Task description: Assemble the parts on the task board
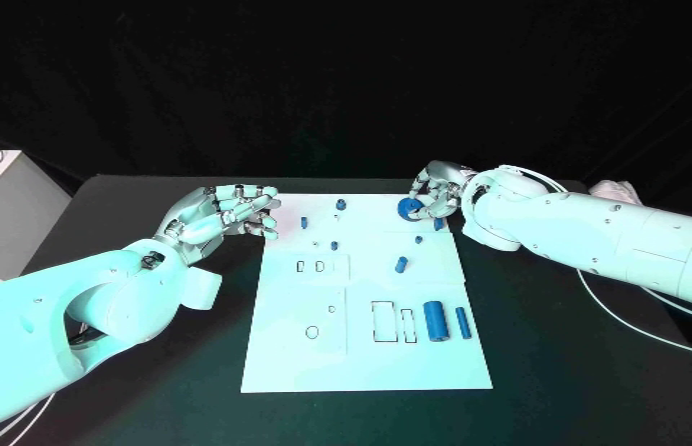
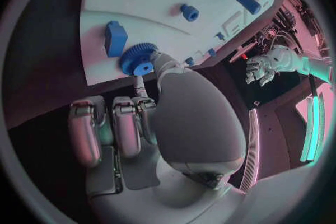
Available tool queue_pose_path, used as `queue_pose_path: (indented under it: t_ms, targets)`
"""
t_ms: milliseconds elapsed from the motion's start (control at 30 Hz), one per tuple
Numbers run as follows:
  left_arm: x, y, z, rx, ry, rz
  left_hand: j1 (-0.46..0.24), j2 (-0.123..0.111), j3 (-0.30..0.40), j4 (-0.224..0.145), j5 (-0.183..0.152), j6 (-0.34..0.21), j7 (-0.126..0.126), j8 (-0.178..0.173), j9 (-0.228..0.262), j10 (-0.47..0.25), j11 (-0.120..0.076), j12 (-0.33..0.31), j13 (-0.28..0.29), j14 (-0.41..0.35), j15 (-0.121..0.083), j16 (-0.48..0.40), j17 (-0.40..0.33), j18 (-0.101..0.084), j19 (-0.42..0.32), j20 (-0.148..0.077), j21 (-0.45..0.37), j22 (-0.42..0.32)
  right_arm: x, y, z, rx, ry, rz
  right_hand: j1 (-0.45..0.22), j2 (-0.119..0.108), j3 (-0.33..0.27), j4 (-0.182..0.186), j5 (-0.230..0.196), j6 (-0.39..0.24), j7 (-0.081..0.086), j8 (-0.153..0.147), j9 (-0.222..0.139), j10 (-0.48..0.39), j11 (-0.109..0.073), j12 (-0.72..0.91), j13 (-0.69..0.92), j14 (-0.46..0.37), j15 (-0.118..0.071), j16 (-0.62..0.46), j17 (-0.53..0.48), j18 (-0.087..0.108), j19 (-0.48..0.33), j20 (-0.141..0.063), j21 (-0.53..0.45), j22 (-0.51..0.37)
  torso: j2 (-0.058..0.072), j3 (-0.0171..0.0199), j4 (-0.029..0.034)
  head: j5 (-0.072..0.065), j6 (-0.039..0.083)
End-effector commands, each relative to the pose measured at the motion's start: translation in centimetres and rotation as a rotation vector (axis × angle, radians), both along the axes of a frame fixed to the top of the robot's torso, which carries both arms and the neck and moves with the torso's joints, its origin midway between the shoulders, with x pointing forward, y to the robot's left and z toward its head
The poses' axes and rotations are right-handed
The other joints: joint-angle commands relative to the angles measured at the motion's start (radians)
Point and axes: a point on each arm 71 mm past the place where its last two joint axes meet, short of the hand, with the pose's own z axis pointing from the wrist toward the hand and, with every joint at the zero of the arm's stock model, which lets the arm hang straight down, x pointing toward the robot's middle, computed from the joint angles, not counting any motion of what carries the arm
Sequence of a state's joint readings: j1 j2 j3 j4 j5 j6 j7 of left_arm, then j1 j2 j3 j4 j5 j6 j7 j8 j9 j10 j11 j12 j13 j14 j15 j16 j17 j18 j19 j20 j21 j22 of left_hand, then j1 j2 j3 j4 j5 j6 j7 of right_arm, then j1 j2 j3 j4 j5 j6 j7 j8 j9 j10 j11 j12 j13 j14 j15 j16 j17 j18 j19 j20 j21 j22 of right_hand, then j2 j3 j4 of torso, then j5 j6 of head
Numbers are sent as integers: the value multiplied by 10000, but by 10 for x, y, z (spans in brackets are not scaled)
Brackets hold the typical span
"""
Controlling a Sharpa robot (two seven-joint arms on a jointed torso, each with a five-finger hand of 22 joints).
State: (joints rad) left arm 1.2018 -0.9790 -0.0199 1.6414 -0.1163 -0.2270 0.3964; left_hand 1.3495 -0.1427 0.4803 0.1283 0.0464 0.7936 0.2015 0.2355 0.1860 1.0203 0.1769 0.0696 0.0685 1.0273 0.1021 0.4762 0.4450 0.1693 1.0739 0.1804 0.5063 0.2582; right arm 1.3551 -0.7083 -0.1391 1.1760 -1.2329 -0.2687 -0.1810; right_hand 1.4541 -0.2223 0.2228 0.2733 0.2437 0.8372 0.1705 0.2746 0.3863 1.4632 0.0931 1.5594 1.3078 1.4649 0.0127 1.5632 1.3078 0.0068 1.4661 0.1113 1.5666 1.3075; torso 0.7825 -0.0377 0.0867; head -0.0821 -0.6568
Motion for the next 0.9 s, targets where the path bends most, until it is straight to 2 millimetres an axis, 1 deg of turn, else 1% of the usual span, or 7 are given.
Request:
queue_pose_path:
  t_ms: [33, 133, 333, 400, 567, 767, 900]
  targets:
    - [-1, -2, 1, -54, -104, -237, -75, 21, 1, -76, 33, -70, 402, -24, 8, -83, -13, -23, 0, -82, 11, 34, 8, 71, -67, 6, 25, 9, 0, 1, 2, 21, -223, -9, 69, 152, 138, -15, -43, 195, -19, 91, 5, 949, -58, 54, 2502, 1037, -26, 52, 2535, -68, 1047, 10, 42, 2633, 6, -4, -20, -6, 6]
    - [-1, -2, 1, -52, -99, -242, -75, 21, 1, -76, 33, -70, 402, -24, 8, -83, -13, -23, 0, -82, 11, 34, 8, 71, -67, 6, 25, 9, 1, 0, 2, -51, -300, -25, 103, 198, 294, -43, -43, 413, -79, 193, 13, 979, -109, 67, 2533, 1035, -77, 50, 2526, -68, 1047, -30, 42, 2633, 5, -4, -18, -10, 12]
    - [-1, -3, 1, -50, -92, -251, -75, 21, 1, -76, 33, -70, 402, -24, 8, -83, -13, -23, 0, -82, 11, 34, 8, 71, -67, 6, 25, 9, 1, 2, 3, -412, -559, 43, 294, 285, 897, -293, -75, 915, -320, 487, 93, 1048, -326, 100, 2603, 1038, -297, 52, 2540, -68, 1047, -224, 42, 2633, 7, 0, -3, -26, 12]
    - [-1, -3, 1, -48, -88, -251, -75, 21, 1, -76, 33, -70, 402, -24, 8, -83, -13, -23, 0, -82, 11, 34, 8, 71, -67, 6, 25, 9, 1, 3, 3, -656, -711, 105, 326, 271, 1049, -372, -111, 928, -339, 508, 98, 1028, -350, 89, 2582, 1041, -328, 56, 2554, -68, 1047, -260, 42, 2633, 7, 0, 0, -32, 13]
    - [-1, -2, 1, -34, -66, -245, -75, 21, 1, -76, 33, -70, 402, -24, 8, -83, -13, -23, 0, -82, 11, 34, 8, 71, -67, 6, 25, 9, 0, 5, 3, -1094, -957, 241, 274, 141, 1189, -451, -169, 833, -313, 467, 76, 987, -341, 67, 2541, 1042, -321, 56, 2558, -68, 1047, -276, 42, 2633, 12, -2, -2, -45, 18]
    - [-1, -2, 1, -19, -41, -240, -75, 32, 6, -86, 33, -68, 399, -21, 14, -82, -15, -17, 3, -94, 10, 45, 26, 75, -89, 8, 55, 27, -1, 8, 0, -1404, -971, 491, -108, -213, 1290, -473, -165, 421, -140, 232, -30, 754, -191, -62, 2313, 1043, -172, 56, 2560, -68, 1047, -176, 42, 2633, 18, -1, -15, -45, 9]
    - [-1, -2, 0, -16, -31, -245, -75, 32, 6, -86, 33, -68, 399, -21, 14, -82, -15, -17, 3, -94, 10, 45, 26, 75, -89, 8, 55, 27, -2, 10, -2, -1500, -815, 611, -222, -264, 1270, -459, -120, 319, -100, 169, -57, 679, -153, -104, 2243, 1042, -132, 56, 2559, -68, 1047, -139, 42, 2633, 12, -4, -14, -66, 9]
